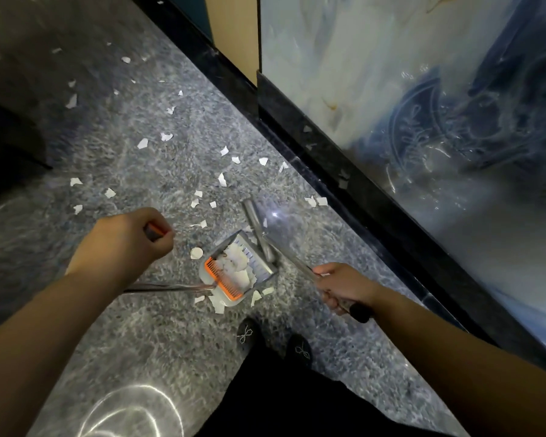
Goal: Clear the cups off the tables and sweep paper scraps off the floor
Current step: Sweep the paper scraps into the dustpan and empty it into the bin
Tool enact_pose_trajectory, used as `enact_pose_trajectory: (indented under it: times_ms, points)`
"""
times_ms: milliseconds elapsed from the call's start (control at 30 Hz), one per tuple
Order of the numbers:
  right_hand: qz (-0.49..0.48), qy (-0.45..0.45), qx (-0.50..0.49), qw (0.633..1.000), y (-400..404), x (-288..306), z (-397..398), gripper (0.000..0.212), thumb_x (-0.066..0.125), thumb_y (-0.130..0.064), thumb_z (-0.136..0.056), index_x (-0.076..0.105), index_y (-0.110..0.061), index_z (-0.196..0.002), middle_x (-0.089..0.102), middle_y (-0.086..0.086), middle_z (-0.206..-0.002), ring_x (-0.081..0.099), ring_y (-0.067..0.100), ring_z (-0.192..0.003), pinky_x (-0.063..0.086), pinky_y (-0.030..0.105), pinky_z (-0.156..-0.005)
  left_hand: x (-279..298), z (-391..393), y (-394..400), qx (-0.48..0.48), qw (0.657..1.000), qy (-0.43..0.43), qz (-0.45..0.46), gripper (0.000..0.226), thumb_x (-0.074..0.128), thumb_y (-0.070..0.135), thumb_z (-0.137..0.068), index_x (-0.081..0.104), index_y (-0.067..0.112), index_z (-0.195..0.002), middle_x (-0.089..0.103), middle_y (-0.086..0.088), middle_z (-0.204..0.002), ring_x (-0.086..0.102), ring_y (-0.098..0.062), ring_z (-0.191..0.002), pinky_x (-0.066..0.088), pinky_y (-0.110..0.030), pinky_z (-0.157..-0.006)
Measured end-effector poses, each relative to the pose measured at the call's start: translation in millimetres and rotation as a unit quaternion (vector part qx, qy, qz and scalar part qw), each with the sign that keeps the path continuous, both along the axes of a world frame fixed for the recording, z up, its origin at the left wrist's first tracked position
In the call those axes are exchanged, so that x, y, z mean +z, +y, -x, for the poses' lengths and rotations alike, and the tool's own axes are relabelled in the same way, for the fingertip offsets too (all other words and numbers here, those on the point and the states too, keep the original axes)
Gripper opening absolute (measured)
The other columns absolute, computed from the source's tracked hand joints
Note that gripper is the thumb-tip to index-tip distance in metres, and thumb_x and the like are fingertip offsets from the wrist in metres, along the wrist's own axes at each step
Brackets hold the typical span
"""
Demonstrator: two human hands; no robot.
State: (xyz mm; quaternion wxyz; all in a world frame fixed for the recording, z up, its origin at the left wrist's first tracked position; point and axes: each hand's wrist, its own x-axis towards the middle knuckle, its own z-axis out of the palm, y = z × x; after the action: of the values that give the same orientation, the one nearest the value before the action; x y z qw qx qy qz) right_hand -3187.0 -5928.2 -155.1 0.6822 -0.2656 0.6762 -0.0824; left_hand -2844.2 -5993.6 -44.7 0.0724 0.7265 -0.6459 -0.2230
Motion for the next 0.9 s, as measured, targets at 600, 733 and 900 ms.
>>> enact_pose_trajectory:
  times_ms: [600,733,900]
  points:
    - [0.056,0.177,0.086,0.979,-149.4,-2.5,94.6,0.046,0.05,0.0,-0.093,0.039,0.006,-0.137,0.054,0.018,-0.062,0.047,0.018,-0.04,0.039,0.025,-0.041,18.9,37.9,-80.3,0.03,0.999,-0.03,0.033,0.022,0.076,0.035,-0.076,0.057,0.04,-0.065,0.06,0.019,-0.062,0.062,-0.018,-0.068,0.053,-0.034,-0.062]
    - [0.054,0.228,0.16,0.959,-183.0,-10.4,118.3,0.043,0.053,0.0,-0.087,0.048,0.002,-0.13,0.061,0.016,-0.055,0.052,0.017,-0.034,0.042,0.022,-0.042,22.4,58.1,-88.1,0.07,0.997,-0.033,0.031,0.023,0.077,0.036,-0.076,0.056,0.04,-0.067,0.053,0.025,-0.057,0.055,-0.015,-0.061,0.049,-0.03,-0.059]
    - [0.041,0.241,0.252,0.936,-219.7,-21.2,126.6,0.013,0.051,0.004,-0.08,0.055,-0.009,-0.082,0.061,0.02,-0.061,0.06,0.027,-0.056,0.044,0.028,-0.055,27.8,80.6,-88.3,0.134,0.99,-0.029,0.034,0.017,0.078,0.036,-0.076,0.062,0.038,-0.071,0.061,0.015,-0.062,0.061,-0.02,-0.067,0.05,-0.031,-0.062]
